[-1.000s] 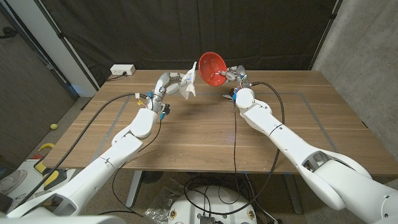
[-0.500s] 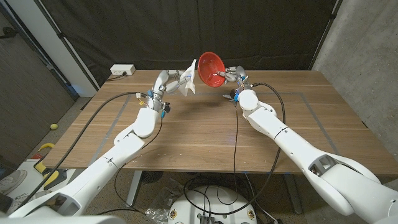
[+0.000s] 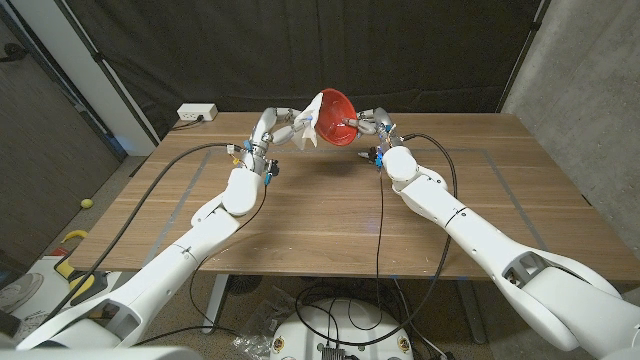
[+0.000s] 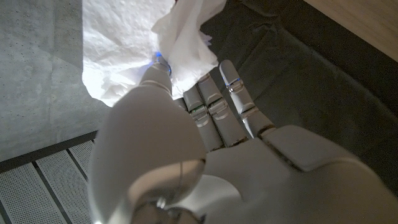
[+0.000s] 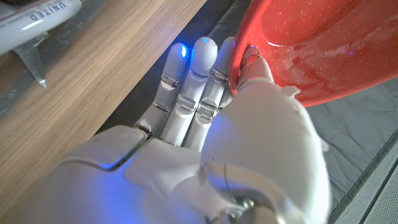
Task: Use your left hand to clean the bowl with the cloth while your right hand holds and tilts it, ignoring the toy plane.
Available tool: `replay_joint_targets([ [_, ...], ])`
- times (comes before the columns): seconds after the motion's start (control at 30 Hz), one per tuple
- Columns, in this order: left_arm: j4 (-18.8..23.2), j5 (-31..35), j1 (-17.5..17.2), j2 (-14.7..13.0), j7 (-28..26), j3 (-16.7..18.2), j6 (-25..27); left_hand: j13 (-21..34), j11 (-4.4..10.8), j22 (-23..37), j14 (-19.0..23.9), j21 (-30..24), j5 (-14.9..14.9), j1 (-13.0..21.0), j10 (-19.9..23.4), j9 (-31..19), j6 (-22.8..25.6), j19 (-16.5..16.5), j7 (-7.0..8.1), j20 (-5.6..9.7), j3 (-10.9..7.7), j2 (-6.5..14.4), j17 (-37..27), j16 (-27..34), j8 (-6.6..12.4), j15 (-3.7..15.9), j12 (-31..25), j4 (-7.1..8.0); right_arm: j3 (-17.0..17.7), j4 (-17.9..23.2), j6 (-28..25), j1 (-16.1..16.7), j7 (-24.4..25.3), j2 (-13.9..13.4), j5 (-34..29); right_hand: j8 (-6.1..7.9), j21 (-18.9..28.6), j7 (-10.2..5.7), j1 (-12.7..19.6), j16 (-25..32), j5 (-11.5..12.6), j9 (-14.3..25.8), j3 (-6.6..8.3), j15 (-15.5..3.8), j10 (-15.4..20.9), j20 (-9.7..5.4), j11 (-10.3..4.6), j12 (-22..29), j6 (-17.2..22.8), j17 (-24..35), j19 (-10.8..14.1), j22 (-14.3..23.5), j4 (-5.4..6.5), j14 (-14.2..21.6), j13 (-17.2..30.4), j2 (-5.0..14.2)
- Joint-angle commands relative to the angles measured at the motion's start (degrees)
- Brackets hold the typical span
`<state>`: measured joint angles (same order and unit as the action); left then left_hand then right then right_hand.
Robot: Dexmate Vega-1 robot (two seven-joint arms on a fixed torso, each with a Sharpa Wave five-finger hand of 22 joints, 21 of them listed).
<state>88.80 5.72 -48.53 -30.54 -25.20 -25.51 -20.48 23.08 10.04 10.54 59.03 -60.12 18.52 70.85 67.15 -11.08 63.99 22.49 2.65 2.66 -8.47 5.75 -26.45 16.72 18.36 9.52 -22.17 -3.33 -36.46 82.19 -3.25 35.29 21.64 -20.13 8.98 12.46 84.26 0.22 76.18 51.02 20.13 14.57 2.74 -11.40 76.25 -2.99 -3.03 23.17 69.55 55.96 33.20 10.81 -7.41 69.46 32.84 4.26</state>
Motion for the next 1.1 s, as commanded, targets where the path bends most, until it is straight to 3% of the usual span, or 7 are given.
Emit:
replay_joint_targets([
  [0.03,-0.34,1.45,0.50,0.37,-2.64,0.28,-0.01,0.15,1.04,0.09,0.57,-0.05,0.56,0.43,1.49,-0.05,1.26,0.17,-0.55,1.25,0.07,-0.08,-0.19,-0.02,-0.15,3.45,0.06,0.05,-0.87,-2.23,4.34,-0.45,-5.13,-1.00,0.26,0.32,0.03,-0.12,1.36,-0.23,0.41,0.22,-0.15,-1.68,0.65,-7.79,0.62,-0.07,0.09,0.34,-0.41,0.24,0.01,1.18,0.51,0.77],
  [0.23,-0.73,2.01,0.87,0.52,-4.03,0.75,-0.01,0.22,1.14,0.09,0.54,-0.05,0.59,0.47,1.53,-0.03,1.31,0.20,-0.58,1.29,0.13,-0.13,-0.22,-0.10,-0.32,3.46,0.15,0.07,-1.34,-4.14,8.28,-0.97,-9.38,-1.52,0.97,0.35,0.31,-0.25,1.34,-0.57,0.37,0.34,-0.25,-1.69,0.57,-7.81,0.62,-0.19,0.06,0.34,-0.86,0.42,0.08,0.89,0.65,0.86],
  [0.7,-0.83,7.50,1.51,2.60,-14.23,2.64,0.59,-0.05,0.88,0.07,0.84,-0.02,0.65,0.55,1.36,0.00,1.53,0.21,-0.59,1.44,0.28,-0.10,-0.34,-0.14,-0.76,3.46,0.79,0.20,-1.27,-3.85,8.36,-0.81,-9.95,-1.87,-0.03,0.35,0.32,-0.30,1.50,-0.86,0.34,0.44,-0.39,-1.70,0.43,-7.80,0.73,-0.47,0.10,0.67,-1.31,0.34,0.07,0.78,0.83,0.96],
  [0.9,4.98,10.51,-0.99,-0.39,-13.72,3.22,4.57,0.06,0.82,0.08,0.85,-0.02,0.67,0.57,1.33,-0.11,1.60,0.21,-0.50,1.30,0.36,-0.12,-0.38,-0.21,-0.87,3.41,0.92,0.25,-1.09,-2.55,6.20,-0.72,-7.49,-2.56,-2.21,0.34,0.38,-0.30,1.48,-0.95,0.32,0.47,-0.44,-1.71,0.35,-7.78,0.76,-0.56,0.05,0.71,-1.35,0.35,0.11,0.78,0.87,1.00],
  [1.1,13.22,13.42,-4.99,-3.90,-11.70,4.64,12.54,0.17,0.89,0.09,0.85,0.00,0.68,0.55,1.32,-0.28,1.40,0.12,-0.54,1.21,0.42,-0.06,-0.41,-0.27,-1.02,3.39,1.02,0.35,-1.76,-0.28,2.69,-1.01,-4.82,-4.05,-6.43,0.35,0.47,-0.35,1.44,-1.24,0.29,0.58,-0.52,-1.71,0.32,-7.77,0.85,-0.59,-0.02,0.49,-1.48,0.38,0.18,0.71,1.00,1.08],
])
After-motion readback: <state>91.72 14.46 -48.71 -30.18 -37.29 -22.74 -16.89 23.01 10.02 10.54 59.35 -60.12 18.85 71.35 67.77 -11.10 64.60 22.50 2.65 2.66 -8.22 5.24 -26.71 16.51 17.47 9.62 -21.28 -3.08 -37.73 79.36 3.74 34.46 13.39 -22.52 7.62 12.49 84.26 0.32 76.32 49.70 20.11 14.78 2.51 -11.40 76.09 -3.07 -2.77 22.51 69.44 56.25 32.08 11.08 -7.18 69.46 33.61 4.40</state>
